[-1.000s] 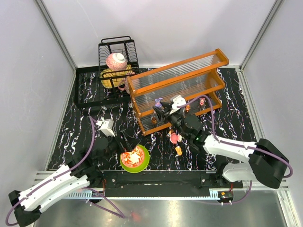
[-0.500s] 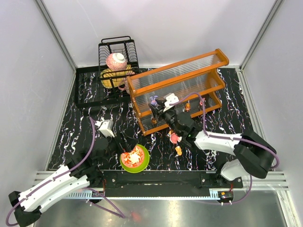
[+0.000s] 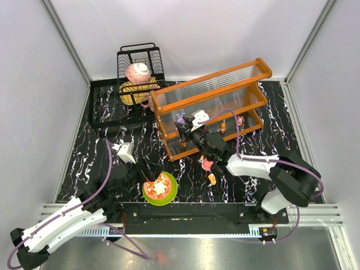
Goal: Place and organize the plastic toys onto the shelf
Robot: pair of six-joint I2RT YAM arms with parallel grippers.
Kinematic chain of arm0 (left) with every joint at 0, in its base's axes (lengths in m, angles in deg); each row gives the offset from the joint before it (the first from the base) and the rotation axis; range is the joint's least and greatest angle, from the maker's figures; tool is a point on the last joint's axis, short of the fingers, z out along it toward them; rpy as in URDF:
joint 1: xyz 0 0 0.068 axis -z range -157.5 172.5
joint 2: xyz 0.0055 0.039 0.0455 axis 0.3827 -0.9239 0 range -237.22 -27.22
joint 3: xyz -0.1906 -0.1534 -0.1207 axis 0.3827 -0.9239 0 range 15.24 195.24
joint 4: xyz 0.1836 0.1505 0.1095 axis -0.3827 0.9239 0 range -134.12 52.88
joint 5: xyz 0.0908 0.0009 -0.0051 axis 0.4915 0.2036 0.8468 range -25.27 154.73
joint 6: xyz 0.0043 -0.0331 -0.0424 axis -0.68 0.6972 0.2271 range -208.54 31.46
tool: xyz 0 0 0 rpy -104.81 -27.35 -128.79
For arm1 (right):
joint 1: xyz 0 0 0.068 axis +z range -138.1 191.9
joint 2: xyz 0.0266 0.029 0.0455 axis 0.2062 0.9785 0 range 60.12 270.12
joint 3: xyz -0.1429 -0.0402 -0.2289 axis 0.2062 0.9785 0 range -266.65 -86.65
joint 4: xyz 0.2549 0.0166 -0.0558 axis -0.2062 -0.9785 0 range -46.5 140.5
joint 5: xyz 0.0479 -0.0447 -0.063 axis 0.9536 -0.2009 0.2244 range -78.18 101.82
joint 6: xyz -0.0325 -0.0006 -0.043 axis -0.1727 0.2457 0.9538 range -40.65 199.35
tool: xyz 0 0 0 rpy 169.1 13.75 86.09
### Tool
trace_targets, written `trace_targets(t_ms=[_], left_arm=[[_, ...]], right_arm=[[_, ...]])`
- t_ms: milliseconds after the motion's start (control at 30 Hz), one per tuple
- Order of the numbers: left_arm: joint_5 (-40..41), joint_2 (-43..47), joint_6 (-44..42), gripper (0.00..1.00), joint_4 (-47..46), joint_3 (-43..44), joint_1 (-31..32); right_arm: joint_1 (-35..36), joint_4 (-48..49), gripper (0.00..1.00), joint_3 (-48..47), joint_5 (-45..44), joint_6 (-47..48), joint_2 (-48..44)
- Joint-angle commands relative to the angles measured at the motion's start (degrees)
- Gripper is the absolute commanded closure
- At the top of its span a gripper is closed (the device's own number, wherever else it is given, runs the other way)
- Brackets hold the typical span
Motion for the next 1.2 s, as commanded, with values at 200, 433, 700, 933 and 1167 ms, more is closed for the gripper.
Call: trace_targets(t_ms=[200,433,700,933,1167], left_arm=[[0.96,-0.19,-1.28,0.01,-0.74,0.6,0.07],[1.14,-0.72,-1.63,0.01,-0.83,0.95,0.07],[1.23,-1.6,-1.98,0.01,-1.35,1.22,0.15],[1.4,-1.95,-2.24,0.01,-1.35,1.22,0.07],[1.49,-1.95,-2.16,0.01,-1.44,0.78,0.15]], right_arm=[[-1.01,7.21,1.0,-2.81,-2.25,-1.97,2.89],[-1.36,8.79,1.0,-2.55,-3.13,-2.85,4.47],[-1.8,9.41,1.0,-2.11,-3.84,-3.02,5.35],[-2.5,10.72,1.0,-1.76,-3.75,-3.2,6.58],[-2.94,11.08,0.99,-1.93,-3.49,-3.2,7.55]])
